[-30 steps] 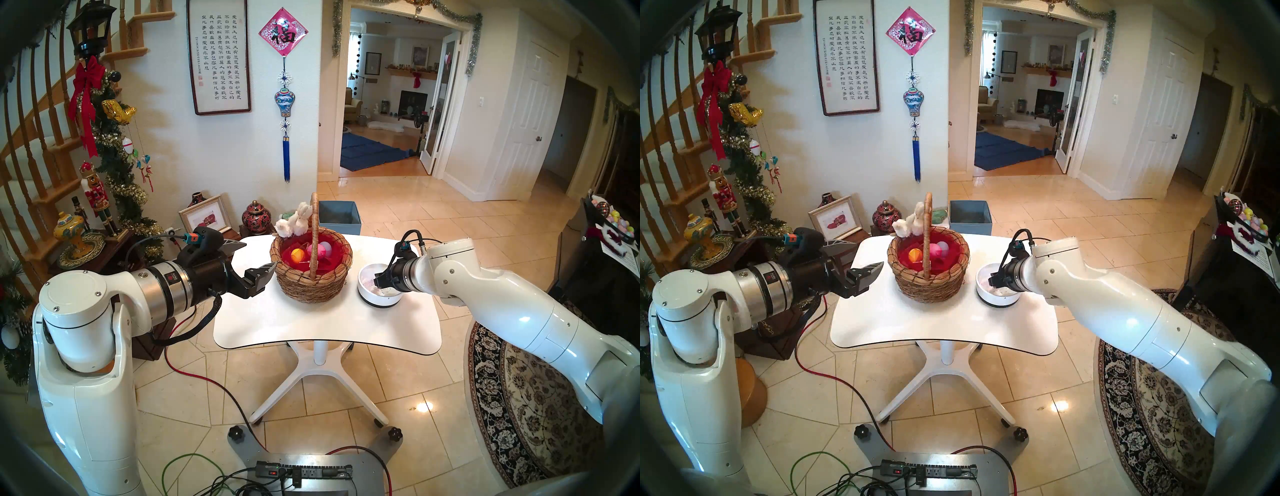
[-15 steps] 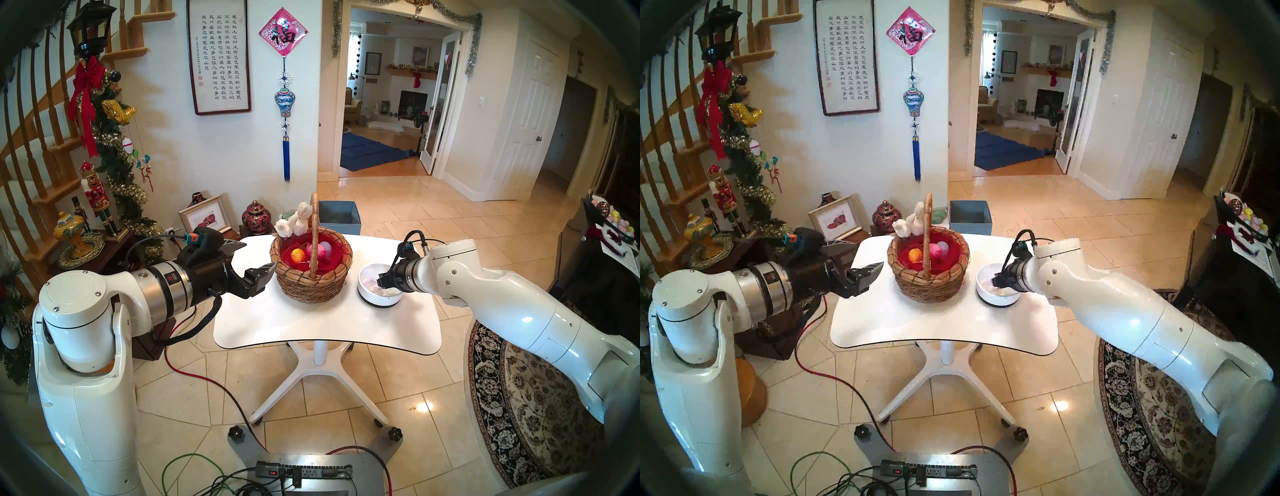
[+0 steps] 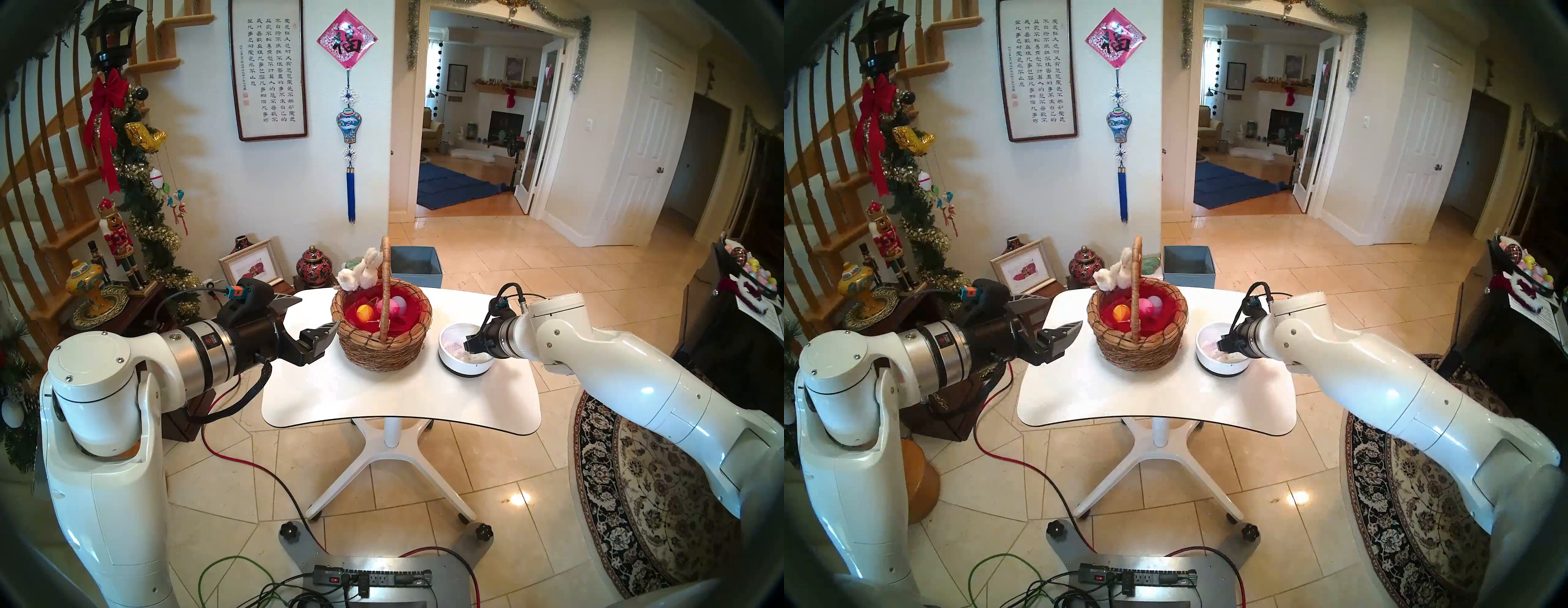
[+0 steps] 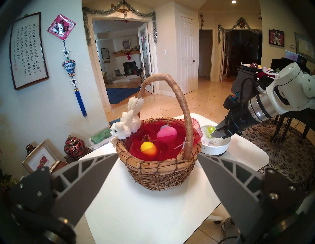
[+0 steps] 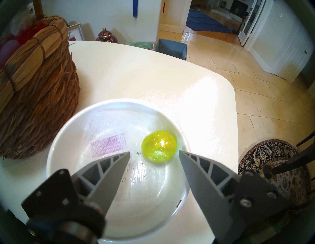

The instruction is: Put easter egg into basket

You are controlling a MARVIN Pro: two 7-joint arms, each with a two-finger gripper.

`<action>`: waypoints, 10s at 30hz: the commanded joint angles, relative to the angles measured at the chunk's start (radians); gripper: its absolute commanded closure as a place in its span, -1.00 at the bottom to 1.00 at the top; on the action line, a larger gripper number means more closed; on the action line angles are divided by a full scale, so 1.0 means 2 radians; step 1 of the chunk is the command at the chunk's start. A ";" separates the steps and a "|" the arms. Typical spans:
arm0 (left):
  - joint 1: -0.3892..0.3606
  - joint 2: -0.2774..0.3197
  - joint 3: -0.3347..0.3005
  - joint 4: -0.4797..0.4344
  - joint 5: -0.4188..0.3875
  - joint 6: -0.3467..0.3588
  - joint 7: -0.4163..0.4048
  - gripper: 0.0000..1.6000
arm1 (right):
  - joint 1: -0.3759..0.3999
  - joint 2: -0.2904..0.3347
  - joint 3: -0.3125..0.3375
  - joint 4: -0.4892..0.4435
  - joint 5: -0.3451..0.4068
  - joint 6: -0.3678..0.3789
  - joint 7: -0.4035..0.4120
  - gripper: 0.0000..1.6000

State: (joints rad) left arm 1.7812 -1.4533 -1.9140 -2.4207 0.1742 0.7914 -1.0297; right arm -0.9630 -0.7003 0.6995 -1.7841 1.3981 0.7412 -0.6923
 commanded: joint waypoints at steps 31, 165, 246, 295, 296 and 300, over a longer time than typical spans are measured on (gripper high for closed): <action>-0.002 0.000 0.001 -0.003 0.000 0.000 0.001 -1.00 | -0.001 0.000 -0.003 0.002 -0.002 -0.018 0.003 -0.36; -0.002 0.000 0.001 -0.002 0.000 -0.001 0.000 -1.00 | 0.175 -0.045 -0.046 -0.060 -0.101 0.053 0.193 0.07; -0.002 0.000 0.001 -0.003 0.000 0.000 0.000 -1.00 | 0.194 -0.060 -0.102 0.080 -0.185 -0.008 0.409 0.04; -0.002 0.000 0.001 -0.003 0.000 0.000 0.000 -1.00 | 0.198 -0.046 -0.097 0.061 -0.183 -0.008 0.406 -0.36; -0.002 0.000 0.001 -0.003 0.000 0.000 0.000 -1.00 | 0.198 -0.044 -0.096 0.059 -0.183 -0.007 0.405 -0.36; -0.002 0.000 0.001 -0.003 0.000 0.000 0.000 -1.00 | 0.199 -0.038 -0.094 0.051 -0.181 -0.005 0.402 -0.35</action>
State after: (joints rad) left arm 1.7812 -1.4535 -1.9141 -2.4207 0.1744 0.7914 -1.0301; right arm -0.5858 -0.7978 0.4890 -1.6569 1.0287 0.7217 0.1177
